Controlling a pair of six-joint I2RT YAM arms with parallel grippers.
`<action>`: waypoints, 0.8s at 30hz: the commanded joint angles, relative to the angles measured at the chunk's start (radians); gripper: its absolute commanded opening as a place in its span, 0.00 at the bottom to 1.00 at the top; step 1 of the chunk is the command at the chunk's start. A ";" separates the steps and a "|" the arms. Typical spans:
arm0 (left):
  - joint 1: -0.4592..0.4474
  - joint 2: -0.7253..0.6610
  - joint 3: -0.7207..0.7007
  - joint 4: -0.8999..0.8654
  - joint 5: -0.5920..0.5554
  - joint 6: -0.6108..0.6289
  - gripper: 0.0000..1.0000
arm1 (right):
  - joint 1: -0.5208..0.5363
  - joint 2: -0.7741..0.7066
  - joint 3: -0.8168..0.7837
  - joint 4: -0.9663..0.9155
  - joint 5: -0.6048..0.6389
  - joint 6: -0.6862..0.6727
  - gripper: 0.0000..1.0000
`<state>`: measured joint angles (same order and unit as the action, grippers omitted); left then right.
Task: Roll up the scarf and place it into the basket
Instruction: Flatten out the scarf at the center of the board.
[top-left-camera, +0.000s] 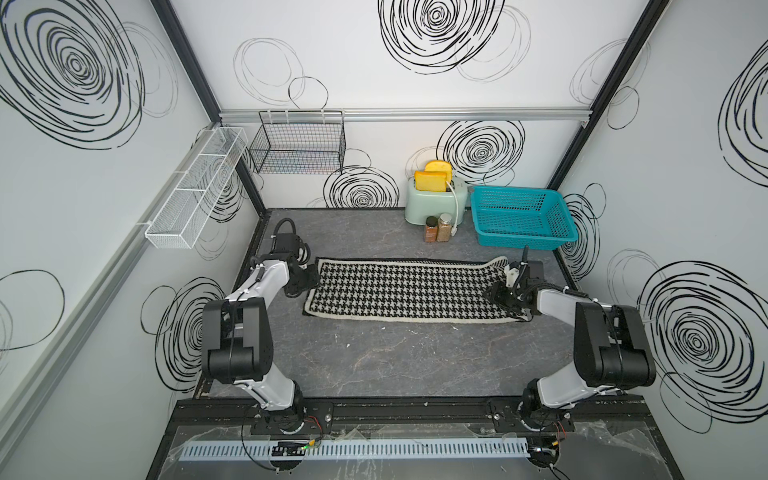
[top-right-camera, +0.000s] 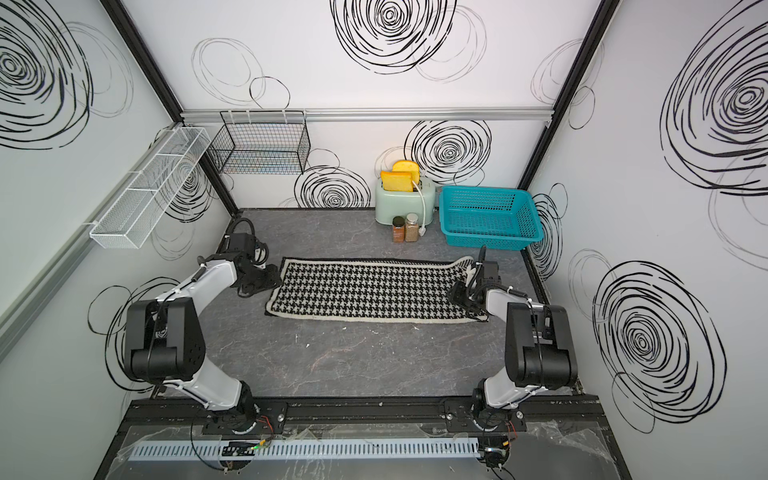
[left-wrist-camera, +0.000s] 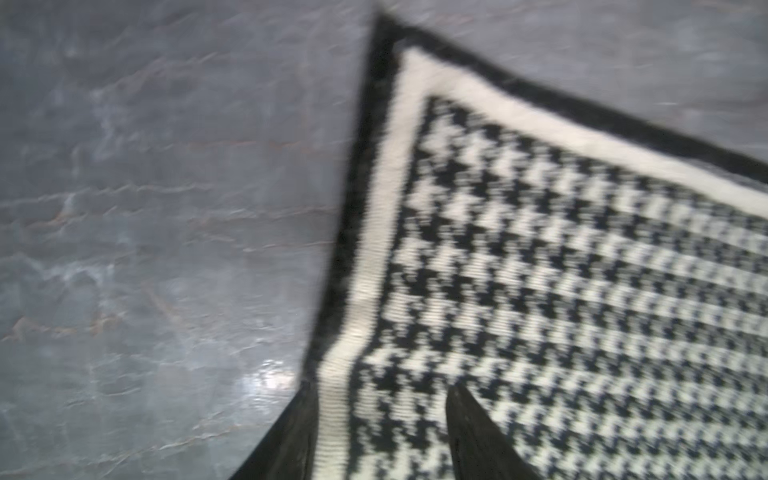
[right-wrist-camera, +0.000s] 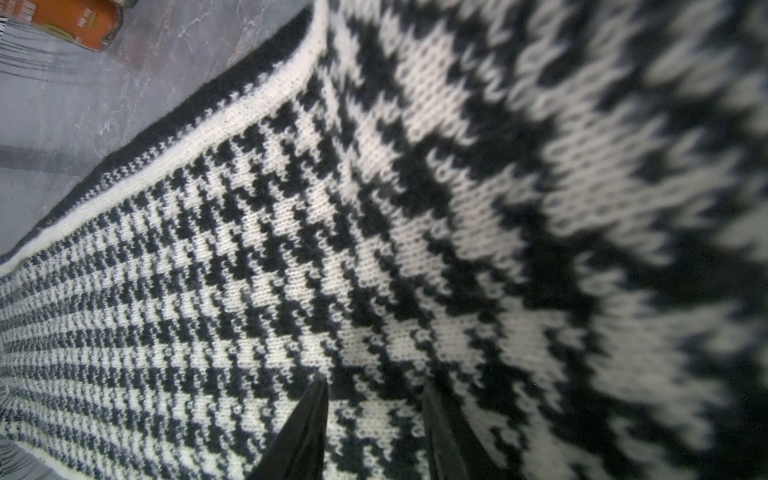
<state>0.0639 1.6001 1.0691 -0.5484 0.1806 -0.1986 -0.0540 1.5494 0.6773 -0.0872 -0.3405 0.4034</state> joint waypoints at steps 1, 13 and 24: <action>-0.069 -0.047 -0.064 0.056 0.107 -0.075 0.53 | -0.009 -0.048 0.018 -0.118 0.050 -0.031 0.57; 0.061 0.063 -0.255 0.218 0.243 -0.047 0.50 | -0.147 -0.143 0.099 -0.249 0.060 -0.078 0.86; 0.166 0.109 -0.223 0.239 0.227 -0.078 0.51 | -0.107 0.062 0.187 -0.192 -0.007 -0.101 0.84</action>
<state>0.2283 1.6733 0.8452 -0.2886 0.4458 -0.2741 -0.1848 1.5799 0.8398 -0.2840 -0.3016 0.3237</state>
